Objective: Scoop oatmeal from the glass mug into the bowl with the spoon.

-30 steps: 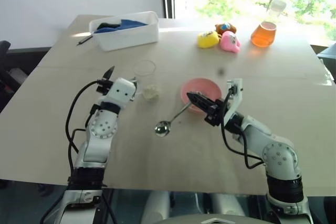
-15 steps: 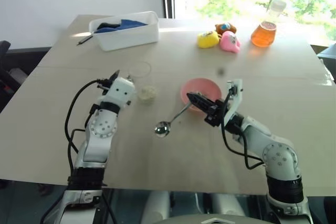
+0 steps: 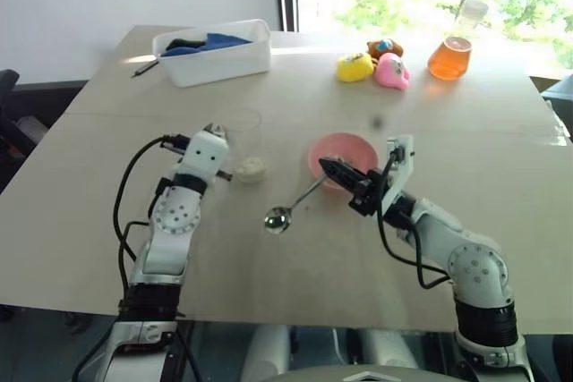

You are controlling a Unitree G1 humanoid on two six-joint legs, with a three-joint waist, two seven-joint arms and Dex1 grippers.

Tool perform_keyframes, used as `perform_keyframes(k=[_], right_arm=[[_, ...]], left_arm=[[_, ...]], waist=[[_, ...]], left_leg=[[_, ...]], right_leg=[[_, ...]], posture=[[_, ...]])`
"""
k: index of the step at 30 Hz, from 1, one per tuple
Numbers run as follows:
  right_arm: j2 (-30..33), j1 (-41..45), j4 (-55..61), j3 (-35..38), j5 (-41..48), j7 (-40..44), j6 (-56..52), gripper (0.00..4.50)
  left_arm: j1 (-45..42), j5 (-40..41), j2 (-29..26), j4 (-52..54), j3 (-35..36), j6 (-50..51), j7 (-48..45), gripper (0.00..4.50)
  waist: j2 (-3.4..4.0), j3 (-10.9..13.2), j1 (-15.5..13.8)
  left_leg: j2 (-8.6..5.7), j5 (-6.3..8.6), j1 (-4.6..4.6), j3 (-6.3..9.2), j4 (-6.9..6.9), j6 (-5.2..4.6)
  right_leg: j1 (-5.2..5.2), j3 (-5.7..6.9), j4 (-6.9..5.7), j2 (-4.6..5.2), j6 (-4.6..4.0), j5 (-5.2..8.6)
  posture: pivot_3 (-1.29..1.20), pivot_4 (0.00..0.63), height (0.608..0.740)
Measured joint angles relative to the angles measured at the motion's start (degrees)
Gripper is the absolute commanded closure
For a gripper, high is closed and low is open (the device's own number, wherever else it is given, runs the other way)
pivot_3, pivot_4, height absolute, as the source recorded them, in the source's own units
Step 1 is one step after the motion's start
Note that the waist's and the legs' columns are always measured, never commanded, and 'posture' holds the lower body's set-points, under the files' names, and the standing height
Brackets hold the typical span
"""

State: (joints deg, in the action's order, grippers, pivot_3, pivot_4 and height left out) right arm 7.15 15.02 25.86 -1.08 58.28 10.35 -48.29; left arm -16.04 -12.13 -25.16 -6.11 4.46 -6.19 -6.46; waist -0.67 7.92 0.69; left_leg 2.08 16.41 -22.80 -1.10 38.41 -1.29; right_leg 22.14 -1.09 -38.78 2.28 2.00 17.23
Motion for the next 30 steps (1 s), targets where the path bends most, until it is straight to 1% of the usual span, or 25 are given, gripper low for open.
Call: perform_keyframes(k=[2,4,8,11,12,14,16,19,21,24,26,30], right_arm=[[0.8,2.4,-0.2,0.4,-0.2,0.2,0.1,4.5],[1.9,7.0,-1.1,2.1,-0.2,0.3,0.5,4.5],[4.5,19.8,-3.9,7.9,0.4,-0.1,2.3,4.5],[4.7,27.2,-6.4,11.0,1.6,-1.7,2.7,4.5],[4.4,28.4,-6.7,11.2,1.7,-2.1,2.9,4.5],[4.0,28.9,-7.0,10.6,1.3,-2.1,3.1,4.5],[4.3,28.6,-7.5,8.5,-0.7,-1.6,3.3,4.5],[7.1,27.0,-8.0,3.3,-6.2,1.2,3.5,4.5],[7.9,26.5,-8.1,0.9,-8.6,2.9,3.7,4.5],[8.8,26.5,-8.5,-1.6,-12.4,4.9,4.0,4.5],[9.0,26.5,-8.7,-3.2,-14.9,5.9,4.0,4.5],[8.4,26.5,-9.3,-4.0,-16.6,7.1,3.8,4.5]], left_arm=[[-0.9,-0.1,-0.4,-1.8,-0.4,-2.1,-0.2,4.42],[-1.8,-0.4,-0.7,-3.4,-1.2,-4.8,-0.7,4.42],[-3.4,-3.8,-3.2,-6.8,-4.0,-12.9,-0.2,4.42],[-4.3,-7.1,-4.6,-9.1,-5.1,-18.7,1.9,4.42],[-4.4,-7.6,-4.6,-9.6,-5.3,-19.9,2.3,4.42],[-4.8,-8.5,-4.6,-10.4,-5.5,-21.5,3.2,4.42],[-5.3,-9.2,-4.5,-10.8,-6.1,-22.7,3.7,4.42],[-6.0,-9.2,-3.9,-11.0,-6.9,-23.5,3.8,4.42],[-6.3,-8.9,-3.8,-11.0,-7.0,-24.1,3.3,4.42],[-6.4,-4.9,-2.7,-11.0,-7.8,-24.5,-0.9,4.42],[-7.1,0.1,-2.1,-11.0,-8.9,-23.1,-6.8,4.42],[-9.1,4.3,-1.7,-11.4,-9.4,-20.7,-12.3,4.42]], waist=[[-0.01,0.0,0.0],[-0.02,0.0,0.0],[-0.02,0.0,0.0],[-0.01,0.0,0.1],[-0.01,0.0,0.1],[-0.01,0.0,0.1],[-0.01,0.0,0.1],[-0.02,0.0,-0.1],[-0.02,0.0,0.0],[-0.02,0.0,0.1],[-0.02,0.0,0.1],[-0.02,0.0,0.1]], left_leg=[[-0.01,0.0,0.0,-0.02,0.03,0.0],[-0.03,0.0,-0.01,-0.05,0.06,0.0],[-0.01,-0.01,-0.09,-0.1,0.03,0.01],[0.02,-0.02,-0.16,-0.2,-0.02,0.03],[0.03,-0.03,-0.23,-0.21,-0.02,0.04],[0.03,-0.11,-0.31,-0.23,-0.02,0.17],[0.02,-0.14,-0.48,-0.25,0.02,0.23],[-0.01,-0.17,-0.95,-0.16,0.25,0.26],[-0.05,-0.17,-1.04,-0.21,0.27,0.26],[-0.03,-0.18,-1.03,-0.2,0.27,0.27],[-0.02,-0.19,-1.03,-0.18,0.27,0.29],[-0.02,-0.2,-1.03,-0.18,0.32,0.3]], right_leg=[[0.02,0.04,-0.05,-0.01,0.0,0.0],[0.05,0.05,-0.07,-0.07,0.01,-0.01],[0.17,0.03,-0.07,-0.12,0.01,-0.01],[0.31,-0.05,-0.09,-0.04,0.0,0.0],[0.38,-0.06,-0.09,-0.04,0.0,0.0],[0.45,-0.07,-0.09,-0.01,0.0,0.0],[0.59,-0.08,-0.09,0.01,0.01,-0.01],[0.93,0.04,-0.15,0.03,0.02,-0.02],[1.05,0.0,-0.18,-0.02,0.03,-0.02],[1.06,0.02,-0.17,-0.09,0.02,-0.02],[1.06,0.04,-0.17,-0.18,0.02,-0.02],[1.06,0.03,-0.2,-0.26,0.02,-0.02]], posture=[[0.0,0.15,0.74],[0.0,0.15,0.74],[0.0,0.15,0.74],[0.0,0.15,0.74],[0.0,0.15,0.74],[0.0,0.15,0.74],[0.0,0.15,0.74],[0.0,0.15,0.74],[0.0,0.15,0.74],[0.0,0.15,0.74],[0.0,0.15,0.74],[0.0,0.15,0.74]])
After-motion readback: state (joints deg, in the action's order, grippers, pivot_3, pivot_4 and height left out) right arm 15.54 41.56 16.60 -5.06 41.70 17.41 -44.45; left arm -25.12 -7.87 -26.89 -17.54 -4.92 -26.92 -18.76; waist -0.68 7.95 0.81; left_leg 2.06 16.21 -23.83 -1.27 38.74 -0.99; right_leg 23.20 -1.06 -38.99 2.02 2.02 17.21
